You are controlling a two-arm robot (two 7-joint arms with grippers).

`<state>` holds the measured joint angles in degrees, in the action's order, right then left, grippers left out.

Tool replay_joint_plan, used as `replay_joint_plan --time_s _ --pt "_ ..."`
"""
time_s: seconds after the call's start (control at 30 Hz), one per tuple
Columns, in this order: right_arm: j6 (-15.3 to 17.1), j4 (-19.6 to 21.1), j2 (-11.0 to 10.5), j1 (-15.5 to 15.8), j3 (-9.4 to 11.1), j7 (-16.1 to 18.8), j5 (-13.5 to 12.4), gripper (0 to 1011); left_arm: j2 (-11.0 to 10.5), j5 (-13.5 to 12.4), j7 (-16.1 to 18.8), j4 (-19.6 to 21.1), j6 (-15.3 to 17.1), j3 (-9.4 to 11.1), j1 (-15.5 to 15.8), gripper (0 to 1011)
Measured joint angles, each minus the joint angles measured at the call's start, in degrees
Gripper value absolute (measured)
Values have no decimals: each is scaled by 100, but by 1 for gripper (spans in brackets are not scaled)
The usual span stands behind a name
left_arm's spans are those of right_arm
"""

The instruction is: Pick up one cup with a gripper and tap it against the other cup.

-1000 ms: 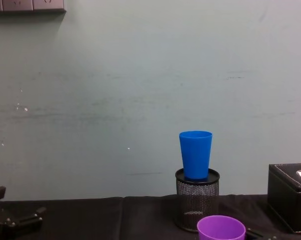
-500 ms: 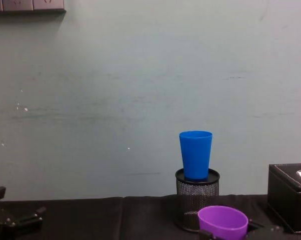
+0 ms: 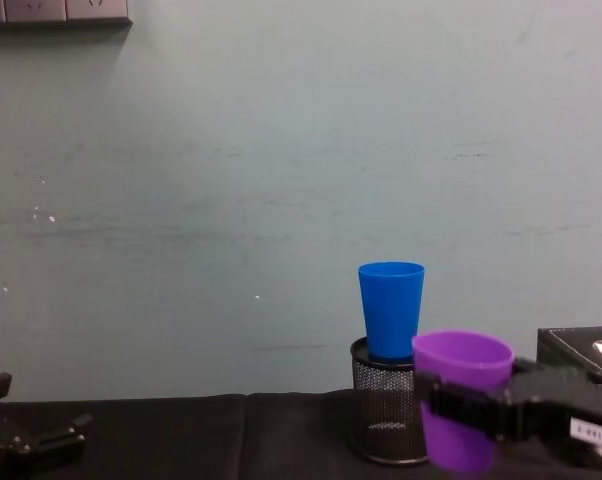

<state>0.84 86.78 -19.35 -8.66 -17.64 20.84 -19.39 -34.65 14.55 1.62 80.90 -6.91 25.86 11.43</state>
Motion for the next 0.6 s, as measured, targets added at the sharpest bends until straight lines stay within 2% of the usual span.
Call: replay_joint_plan --time_s 0.13,0.6 --pt "105 99 -1 -53 27 -12 -72 726 0 0 0 0 0 0 0 1000" --pt "128 101 4 -83 14 -56 -72 726 0 0 0 0 0 0 0 1000"
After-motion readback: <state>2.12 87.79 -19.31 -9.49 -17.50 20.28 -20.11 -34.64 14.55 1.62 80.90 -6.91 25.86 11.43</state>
